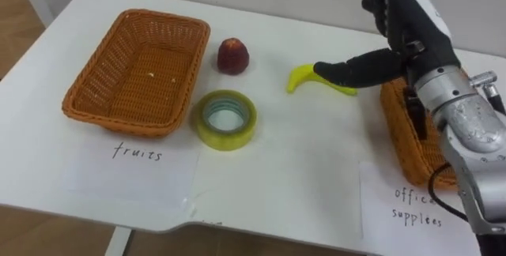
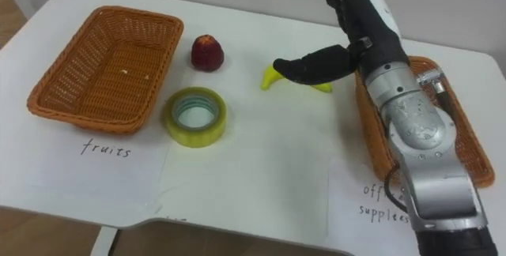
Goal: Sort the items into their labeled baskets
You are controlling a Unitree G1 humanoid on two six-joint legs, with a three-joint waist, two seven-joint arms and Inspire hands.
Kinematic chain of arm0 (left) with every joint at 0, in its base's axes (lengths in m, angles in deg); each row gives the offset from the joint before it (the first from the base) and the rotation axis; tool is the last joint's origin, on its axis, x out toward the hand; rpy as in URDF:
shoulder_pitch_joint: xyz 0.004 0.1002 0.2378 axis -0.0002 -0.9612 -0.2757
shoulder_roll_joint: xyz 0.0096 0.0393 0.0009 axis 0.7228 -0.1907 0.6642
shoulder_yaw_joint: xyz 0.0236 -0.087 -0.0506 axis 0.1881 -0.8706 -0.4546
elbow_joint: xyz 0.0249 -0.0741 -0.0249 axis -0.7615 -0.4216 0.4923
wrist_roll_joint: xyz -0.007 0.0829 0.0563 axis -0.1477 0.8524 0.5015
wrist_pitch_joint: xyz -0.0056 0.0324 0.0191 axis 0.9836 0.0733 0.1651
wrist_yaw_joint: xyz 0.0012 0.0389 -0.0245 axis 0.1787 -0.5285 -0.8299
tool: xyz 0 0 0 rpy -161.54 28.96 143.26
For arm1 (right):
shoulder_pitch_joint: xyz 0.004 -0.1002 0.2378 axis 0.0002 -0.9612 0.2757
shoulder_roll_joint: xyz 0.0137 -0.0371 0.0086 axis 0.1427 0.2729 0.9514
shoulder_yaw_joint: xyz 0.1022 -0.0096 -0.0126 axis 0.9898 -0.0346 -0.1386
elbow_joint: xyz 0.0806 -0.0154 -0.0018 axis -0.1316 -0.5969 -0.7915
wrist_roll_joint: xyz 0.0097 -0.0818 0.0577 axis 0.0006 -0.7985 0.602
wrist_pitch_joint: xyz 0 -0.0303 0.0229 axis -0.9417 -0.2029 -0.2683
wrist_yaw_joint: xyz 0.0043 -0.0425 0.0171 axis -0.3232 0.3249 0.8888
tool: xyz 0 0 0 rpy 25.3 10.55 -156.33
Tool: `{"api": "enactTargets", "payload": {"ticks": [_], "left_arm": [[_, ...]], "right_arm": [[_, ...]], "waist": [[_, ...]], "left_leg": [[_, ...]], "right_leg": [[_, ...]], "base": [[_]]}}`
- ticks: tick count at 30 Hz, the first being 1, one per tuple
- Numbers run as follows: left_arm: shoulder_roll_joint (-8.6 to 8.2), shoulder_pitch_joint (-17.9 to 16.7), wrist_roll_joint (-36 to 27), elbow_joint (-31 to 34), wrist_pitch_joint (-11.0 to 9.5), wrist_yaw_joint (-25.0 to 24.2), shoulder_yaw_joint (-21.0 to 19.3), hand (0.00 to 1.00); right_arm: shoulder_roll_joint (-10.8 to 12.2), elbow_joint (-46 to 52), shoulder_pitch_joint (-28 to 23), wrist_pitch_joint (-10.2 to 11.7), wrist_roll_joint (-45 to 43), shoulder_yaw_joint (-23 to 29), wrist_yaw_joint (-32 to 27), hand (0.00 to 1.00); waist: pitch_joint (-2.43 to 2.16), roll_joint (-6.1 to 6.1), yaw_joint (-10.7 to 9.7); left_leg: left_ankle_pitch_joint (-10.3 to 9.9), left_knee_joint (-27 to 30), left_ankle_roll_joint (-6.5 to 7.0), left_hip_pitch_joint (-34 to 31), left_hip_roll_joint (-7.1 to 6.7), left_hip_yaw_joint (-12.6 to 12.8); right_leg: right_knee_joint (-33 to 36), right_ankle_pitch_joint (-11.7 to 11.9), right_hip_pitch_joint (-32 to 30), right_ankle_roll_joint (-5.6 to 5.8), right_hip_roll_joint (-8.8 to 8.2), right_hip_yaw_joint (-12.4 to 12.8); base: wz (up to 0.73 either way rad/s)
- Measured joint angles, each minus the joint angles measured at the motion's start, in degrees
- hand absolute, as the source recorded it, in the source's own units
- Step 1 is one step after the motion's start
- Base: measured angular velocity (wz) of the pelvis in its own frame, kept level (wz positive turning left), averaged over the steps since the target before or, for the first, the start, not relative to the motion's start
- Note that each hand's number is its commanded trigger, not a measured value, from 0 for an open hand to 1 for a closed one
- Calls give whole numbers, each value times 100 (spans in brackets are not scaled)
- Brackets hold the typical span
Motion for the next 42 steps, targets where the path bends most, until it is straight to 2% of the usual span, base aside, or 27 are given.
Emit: {"api": "enactTargets", "payload": {"ticks": [6,14,28,31,34,42], "left_arm": [[10,-10,-4,1,1,-18,40,0],[37,-19,5,57,68,-7,144,0],[51,-13,7,132,102,183,345,0],[41,-6,10,174,103,205,389,0],[29,10,9,180,103,204,389,0],[2,112,8,220,129,191,389,0]], "right_arm": [[-2,-211,108,2,18,-155,-54,0],[271,-810,417,0,2,-696,-316,0],[341,-971,534,28,265,-1044,-598,0],[372,-1295,672,30,325,-1207,-574,0],[379,-1496,695,29,326,-1278,-557,0],[415,-1641,701,29,217,-1329,-557,0]], "waist": [[0,-2,75],[7,-4,155],[15,0,325],[40,18,358],[87,24,396],[89,30,439]], "left_leg": [[3,4,-4,-52,-6,-120],[4,68,-7,-174,-4,-138],[23,121,-19,-349,-17,-212],[25,121,-17,-352,-22,-216],[32,123,-15,-373,-33,-238],[38,137,-10,-453,-55,-308]], "right_leg": [[0,0,11,0,6,-7],[-2,0,-34,0,2,-148],[-3,0,-182,0,-4,-204],[-6,0,-181,0,-9,-203],[-7,0,-184,0,-16,-210],[-18,0,-199,0,-33,-294]], "base": [[8],[4],[2],[0],[2],[5]]}}
